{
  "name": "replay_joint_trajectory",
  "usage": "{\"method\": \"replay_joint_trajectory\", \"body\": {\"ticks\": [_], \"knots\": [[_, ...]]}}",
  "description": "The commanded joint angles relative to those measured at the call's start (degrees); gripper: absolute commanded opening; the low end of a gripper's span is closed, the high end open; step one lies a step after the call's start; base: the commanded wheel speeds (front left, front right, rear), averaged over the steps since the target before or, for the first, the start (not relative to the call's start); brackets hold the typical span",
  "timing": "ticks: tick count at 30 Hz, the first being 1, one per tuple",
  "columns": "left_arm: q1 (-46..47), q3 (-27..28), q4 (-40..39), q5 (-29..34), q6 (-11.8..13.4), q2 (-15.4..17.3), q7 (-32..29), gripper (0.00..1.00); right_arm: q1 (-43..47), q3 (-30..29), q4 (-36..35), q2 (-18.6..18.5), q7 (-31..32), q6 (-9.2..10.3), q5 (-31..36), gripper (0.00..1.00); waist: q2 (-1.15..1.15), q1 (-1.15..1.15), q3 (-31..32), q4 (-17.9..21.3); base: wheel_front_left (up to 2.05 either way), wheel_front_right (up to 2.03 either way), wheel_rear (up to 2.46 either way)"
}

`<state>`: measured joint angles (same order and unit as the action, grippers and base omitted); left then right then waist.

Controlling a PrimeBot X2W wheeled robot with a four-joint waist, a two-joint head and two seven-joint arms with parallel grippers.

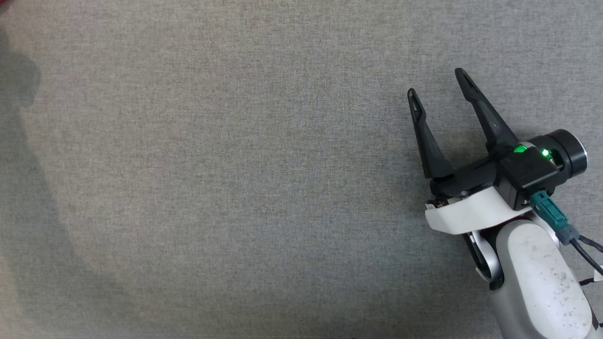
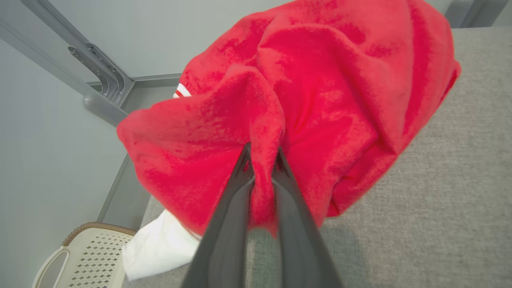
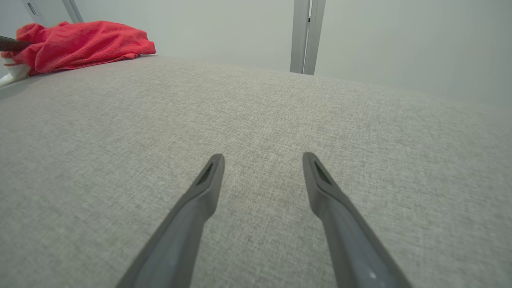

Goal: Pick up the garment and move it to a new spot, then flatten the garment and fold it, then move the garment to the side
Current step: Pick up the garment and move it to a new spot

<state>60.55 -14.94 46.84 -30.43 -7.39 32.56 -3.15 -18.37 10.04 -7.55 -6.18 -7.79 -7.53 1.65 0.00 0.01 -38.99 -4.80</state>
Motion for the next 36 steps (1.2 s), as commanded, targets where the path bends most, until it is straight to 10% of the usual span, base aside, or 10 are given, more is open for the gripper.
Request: {"method": "replay_joint_trajectory", "body": {"ticks": [1,22,36], "knots": [[0.79,-0.49,0.50,-0.25,-0.10,0.99,0.91,0.00,-0.56,-0.04,0.77,0.10,-0.56,0.08,-0.10,1.00,0.00,-0.01,1.87,0.05,0.00,0.00,0.00],[-0.80,-17.06,-16.41,-2.03,-0.09,4.10,0.28,0.00,4.05,-3.59,12.73,3.20,-6.49,0.08,-4.50,1.00,0.00,-0.01,27.28,6.13,0.00,0.00,0.00],[-5.11,-21.51,-37.65,-7.15,4.48,-5.34,-4.01,0.00,8.82,-8.27,13.79,3.27,-7.47,0.07,-8.25,1.00,0.00,-0.01,32.99,11.74,0.00,0.00,0.00]]}}
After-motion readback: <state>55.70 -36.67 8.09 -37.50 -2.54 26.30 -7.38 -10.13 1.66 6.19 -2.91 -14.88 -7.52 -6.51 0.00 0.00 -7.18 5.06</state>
